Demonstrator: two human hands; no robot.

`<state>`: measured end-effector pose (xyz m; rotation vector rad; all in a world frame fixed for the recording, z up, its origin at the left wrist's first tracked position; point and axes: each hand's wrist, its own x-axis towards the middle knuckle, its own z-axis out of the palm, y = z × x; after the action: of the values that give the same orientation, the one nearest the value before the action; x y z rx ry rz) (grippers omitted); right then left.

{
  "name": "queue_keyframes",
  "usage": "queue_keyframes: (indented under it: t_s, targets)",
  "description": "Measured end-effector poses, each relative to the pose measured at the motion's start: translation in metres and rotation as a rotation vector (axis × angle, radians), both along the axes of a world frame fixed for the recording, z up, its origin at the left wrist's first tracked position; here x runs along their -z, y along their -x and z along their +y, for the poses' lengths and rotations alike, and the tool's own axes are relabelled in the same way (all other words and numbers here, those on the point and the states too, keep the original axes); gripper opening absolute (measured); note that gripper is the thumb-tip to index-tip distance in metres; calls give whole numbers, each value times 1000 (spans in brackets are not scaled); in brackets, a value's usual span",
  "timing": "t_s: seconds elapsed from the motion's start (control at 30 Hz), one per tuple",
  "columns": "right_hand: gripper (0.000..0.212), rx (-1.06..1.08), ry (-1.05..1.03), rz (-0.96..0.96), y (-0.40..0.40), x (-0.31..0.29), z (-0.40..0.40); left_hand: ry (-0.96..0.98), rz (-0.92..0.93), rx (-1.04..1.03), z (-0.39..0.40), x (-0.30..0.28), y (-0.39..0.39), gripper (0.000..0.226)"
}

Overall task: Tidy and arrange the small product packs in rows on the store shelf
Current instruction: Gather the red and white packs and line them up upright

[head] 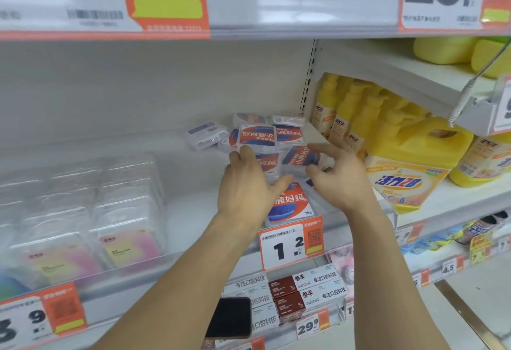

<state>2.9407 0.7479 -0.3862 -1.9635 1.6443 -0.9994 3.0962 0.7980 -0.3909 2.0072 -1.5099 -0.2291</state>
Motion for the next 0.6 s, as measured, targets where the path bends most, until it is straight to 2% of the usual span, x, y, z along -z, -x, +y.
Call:
queue_keyframes:
  t_s: [0.07, 0.13, 0.27, 0.43, 0.6]
  targets:
    - [32, -13, -42, 30, 0, -3, 1, -32, 24, 31, 2, -1, -3, 83]
    - [26, 3, -6, 19, 1, -4, 1, -41, 40, 59, 6, -1, -6, 73]
    - [54, 111, -20, -43, -1, 1, -1, -6, 66, 93, 12, 0, -9, 52]
    - [63, 132, 12, 18, -2, 1, 0, -37, 107, 125, 11, 1, -7, 53]
    - [38, -5, -29, 155, 8, 3, -4, -94, 103, 163, 16, 2, -6, 61]
